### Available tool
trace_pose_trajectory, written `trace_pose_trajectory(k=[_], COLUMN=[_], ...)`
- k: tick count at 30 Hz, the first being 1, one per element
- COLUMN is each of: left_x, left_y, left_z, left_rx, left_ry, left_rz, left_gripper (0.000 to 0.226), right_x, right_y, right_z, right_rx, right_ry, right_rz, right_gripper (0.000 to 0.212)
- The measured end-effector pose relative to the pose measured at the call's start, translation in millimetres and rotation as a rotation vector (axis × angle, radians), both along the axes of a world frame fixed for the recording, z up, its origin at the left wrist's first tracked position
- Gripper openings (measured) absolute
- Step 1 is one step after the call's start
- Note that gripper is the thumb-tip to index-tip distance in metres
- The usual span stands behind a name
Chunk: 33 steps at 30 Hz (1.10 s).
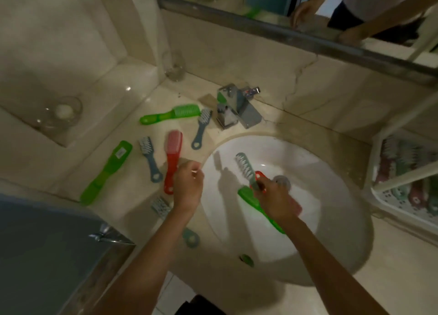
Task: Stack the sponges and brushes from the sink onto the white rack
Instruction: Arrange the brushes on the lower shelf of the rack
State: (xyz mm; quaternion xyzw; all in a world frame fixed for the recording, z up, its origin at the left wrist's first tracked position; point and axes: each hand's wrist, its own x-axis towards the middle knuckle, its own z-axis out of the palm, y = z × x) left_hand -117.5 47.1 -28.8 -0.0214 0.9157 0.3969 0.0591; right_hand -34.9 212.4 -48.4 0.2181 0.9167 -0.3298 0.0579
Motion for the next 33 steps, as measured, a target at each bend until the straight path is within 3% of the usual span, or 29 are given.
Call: trace_pose_trajectory(k=[2, 5, 10, 15, 21, 28, 31, 33], left_x=[-18, -43, -60, -72, -77, -58, -41, -25], left_y=[-29, -56, -67, -72, -81, -85, -79, -68], left_z=[-5, -18, -33, -33, -29, -10, 1, 10], left_rx=[0.001, -0.098, -0.235, -0.275, -0.417, -0.332, -0.288, -0.364], left_ry=[0.064, -0.016, -0.156, -0.210, -0.178, -0.129, -0.032, 0.061], left_rz=[0.187, 0.288, 0.261, 0.170, -0.001, 0.055, -0.058, -0.215], left_gripper=[0.017, 0.027, 0.057, 0.070, 0.035, 0.042, 0.029, 0.034], right_x=[-8, -23, -47, -59, -55, -35, -18, 0], right_y=[-21, -40, -62, -77, -79, -50, -36, -27], right_z=[7, 19, 24, 18, 15, 32, 41, 48], right_rx=[-0.017, 0.048, 0.012, -0.008, -0.011, 0.123, 0.079, 0.062], right_ry=[-0.035, -0.107, -0.158, -0.192, -0.227, -0.200, -0.163, -0.122], right_rz=[0.052, 0.100, 0.138, 0.133, 0.065, -0.044, -0.106, -0.150], right_gripper=[0.014, 0.017, 0.018, 0.019, 0.018, 0.017, 0.019, 0.020])
